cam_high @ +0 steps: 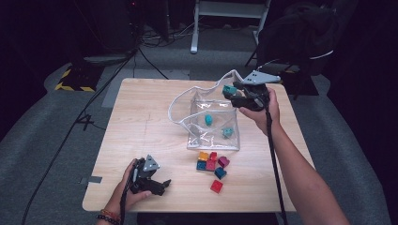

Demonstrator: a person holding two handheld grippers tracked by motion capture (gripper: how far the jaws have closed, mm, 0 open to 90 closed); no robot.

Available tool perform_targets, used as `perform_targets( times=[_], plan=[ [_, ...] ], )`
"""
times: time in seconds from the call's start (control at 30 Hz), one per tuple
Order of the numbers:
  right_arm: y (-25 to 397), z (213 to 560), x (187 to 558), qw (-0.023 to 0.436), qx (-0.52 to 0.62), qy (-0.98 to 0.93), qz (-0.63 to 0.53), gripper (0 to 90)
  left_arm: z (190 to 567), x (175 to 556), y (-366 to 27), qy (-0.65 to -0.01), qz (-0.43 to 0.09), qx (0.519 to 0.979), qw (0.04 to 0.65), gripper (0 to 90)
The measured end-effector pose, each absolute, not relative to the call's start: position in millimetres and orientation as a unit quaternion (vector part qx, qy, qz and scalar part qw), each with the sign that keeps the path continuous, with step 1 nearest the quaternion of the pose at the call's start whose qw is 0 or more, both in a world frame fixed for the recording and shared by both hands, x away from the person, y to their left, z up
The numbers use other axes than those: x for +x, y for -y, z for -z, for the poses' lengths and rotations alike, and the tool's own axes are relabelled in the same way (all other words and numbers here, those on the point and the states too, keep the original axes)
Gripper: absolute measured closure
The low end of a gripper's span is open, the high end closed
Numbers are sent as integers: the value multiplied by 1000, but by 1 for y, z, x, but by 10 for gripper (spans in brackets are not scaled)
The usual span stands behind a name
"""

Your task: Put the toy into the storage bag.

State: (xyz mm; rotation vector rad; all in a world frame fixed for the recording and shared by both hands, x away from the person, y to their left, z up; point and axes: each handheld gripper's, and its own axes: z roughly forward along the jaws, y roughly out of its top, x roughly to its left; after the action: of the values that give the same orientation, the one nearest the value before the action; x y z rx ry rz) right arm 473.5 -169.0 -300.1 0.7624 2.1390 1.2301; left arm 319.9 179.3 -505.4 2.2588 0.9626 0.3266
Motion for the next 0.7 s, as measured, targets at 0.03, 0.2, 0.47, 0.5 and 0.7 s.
perform_targets(
  times=[0.03,0.2,0.47,0.5,0.7],
  plan=[
    [169,301,475,276,287,-796,-455,461,505,320,-179,-367,-125,862,326,2],
    [170,302,474,275,289,-798,-452,437,505,320,-179,-367,-124,862,326,2],
    [179,298,460,276,279,-793,-466,437,505,320,-179,-368,-125,862,326,2],
    [181,297,457,278,276,-793,-467,436,505,320,-179,-368,-125,862,326,2],
    [194,293,444,283,269,-790,-473,433,505,320,-179,-368,-125,862,326,2]
  ],
)
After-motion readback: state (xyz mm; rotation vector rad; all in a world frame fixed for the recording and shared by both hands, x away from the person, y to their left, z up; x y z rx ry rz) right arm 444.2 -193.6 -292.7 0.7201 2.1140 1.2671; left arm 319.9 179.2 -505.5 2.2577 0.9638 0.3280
